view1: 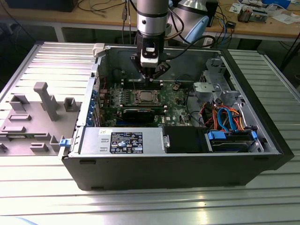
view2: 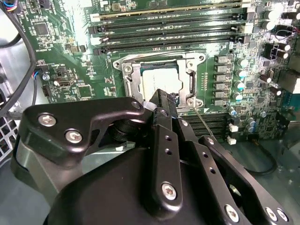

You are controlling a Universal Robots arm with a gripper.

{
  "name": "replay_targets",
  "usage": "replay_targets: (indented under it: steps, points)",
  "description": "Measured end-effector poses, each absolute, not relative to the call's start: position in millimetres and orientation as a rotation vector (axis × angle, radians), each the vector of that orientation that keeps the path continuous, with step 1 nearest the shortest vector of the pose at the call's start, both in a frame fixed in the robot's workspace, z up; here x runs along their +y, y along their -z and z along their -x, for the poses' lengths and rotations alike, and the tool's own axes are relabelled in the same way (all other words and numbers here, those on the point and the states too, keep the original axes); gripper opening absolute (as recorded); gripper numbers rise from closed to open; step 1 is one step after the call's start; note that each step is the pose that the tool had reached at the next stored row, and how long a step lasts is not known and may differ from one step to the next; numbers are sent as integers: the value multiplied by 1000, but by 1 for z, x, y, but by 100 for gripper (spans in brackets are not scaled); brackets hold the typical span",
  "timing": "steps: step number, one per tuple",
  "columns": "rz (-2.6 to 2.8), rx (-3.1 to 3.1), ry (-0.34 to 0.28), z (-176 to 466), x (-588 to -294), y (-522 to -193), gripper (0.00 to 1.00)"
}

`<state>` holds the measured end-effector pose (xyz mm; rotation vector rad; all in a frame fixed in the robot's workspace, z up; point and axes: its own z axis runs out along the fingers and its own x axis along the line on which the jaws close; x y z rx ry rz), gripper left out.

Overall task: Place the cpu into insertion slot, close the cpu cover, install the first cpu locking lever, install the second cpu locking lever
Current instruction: 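Install the first cpu locking lever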

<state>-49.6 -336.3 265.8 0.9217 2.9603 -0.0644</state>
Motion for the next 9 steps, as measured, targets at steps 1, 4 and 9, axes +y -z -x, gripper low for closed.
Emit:
replay_targets:
  steps: [1, 4, 9]
  points:
    - [-922, 2960, 64, 50, -336, -266, 11]
    - [-922, 2960, 64, 50, -336, -266, 11]
    - [-921, 2961, 64, 50, -336, -266, 11]
